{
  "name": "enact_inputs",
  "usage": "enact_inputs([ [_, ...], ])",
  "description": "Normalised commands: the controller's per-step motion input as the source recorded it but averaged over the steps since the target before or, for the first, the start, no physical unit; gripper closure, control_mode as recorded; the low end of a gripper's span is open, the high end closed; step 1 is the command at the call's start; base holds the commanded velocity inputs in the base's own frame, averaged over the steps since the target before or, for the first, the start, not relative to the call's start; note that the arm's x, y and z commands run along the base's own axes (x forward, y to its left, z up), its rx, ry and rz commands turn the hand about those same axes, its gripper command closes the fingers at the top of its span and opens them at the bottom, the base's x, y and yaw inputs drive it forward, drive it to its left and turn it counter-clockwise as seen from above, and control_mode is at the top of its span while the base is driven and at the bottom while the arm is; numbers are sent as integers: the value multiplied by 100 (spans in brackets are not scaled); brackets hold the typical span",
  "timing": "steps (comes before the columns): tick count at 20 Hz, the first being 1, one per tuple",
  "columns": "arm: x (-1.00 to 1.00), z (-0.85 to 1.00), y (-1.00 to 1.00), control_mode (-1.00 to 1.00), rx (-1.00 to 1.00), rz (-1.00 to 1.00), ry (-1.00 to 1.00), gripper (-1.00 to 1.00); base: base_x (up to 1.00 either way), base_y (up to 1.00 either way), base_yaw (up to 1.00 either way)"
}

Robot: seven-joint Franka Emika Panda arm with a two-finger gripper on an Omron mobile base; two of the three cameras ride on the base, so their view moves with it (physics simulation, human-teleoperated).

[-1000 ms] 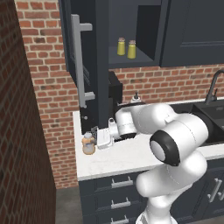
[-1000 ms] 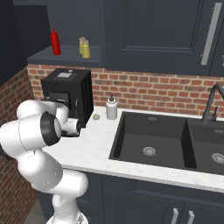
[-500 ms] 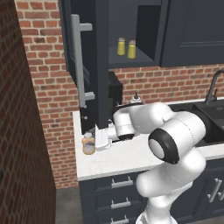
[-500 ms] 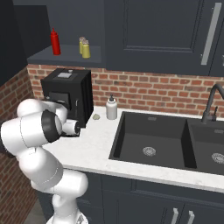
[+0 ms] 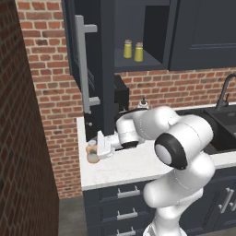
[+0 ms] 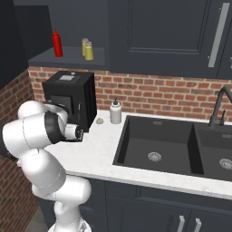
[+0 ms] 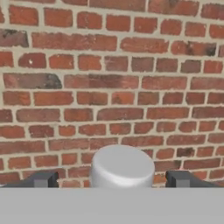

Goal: Put the shaker and condiment bottle from the counter next to their counterparts in the cabinet.

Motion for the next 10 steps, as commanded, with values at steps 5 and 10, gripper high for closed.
enact_inputs([
  [5, 0, -13, 4, -100, 5, 0, 8, 100, 0, 0, 0],
  [10, 0, -2, 0, -100, 5, 0, 0, 100, 0, 0, 0],
])
